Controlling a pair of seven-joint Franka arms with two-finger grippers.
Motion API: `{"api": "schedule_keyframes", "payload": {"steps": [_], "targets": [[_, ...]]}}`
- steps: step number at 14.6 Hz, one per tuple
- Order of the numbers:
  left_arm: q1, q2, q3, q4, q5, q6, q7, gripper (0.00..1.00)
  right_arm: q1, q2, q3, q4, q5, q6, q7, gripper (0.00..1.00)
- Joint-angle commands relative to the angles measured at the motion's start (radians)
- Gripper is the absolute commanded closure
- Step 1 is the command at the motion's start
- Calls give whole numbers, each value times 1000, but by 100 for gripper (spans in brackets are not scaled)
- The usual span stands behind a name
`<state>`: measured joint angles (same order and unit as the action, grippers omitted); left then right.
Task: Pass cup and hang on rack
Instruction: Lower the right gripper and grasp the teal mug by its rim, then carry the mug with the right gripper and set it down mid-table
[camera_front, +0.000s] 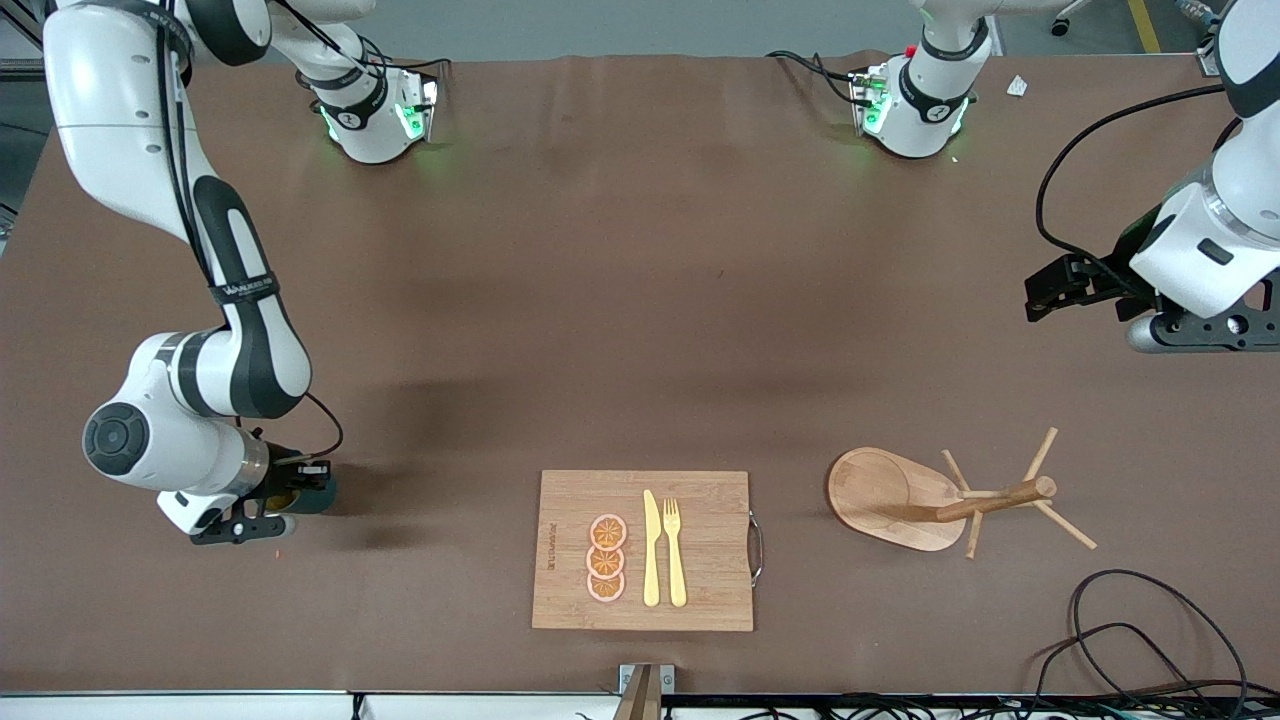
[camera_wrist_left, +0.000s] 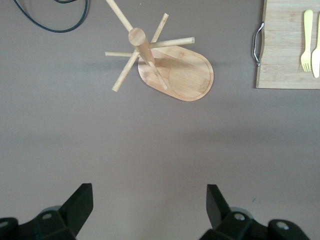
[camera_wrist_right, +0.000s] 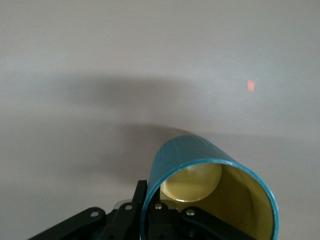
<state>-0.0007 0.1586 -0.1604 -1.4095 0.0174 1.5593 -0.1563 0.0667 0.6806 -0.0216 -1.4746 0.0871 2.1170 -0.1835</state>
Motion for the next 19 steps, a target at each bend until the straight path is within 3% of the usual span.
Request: {"api": "schedule_keyframes", "payload": {"steps": [1, 9, 14, 19], "targets": [[4, 9, -1, 21, -2, 7, 11, 0, 80, -78, -1, -16, 6, -77, -45, 98], [2, 10, -1, 21, -2, 19, 11, 0, 470, -104, -6, 14, -3, -91, 298, 98], [4, 10, -1, 21, -2, 21, 11, 0, 649, 26, -6, 149, -3, -34, 450, 98], [4, 10, -1, 21, -2, 22, 11, 0, 719, 164, -8, 249, -9, 92, 470, 99]]}}
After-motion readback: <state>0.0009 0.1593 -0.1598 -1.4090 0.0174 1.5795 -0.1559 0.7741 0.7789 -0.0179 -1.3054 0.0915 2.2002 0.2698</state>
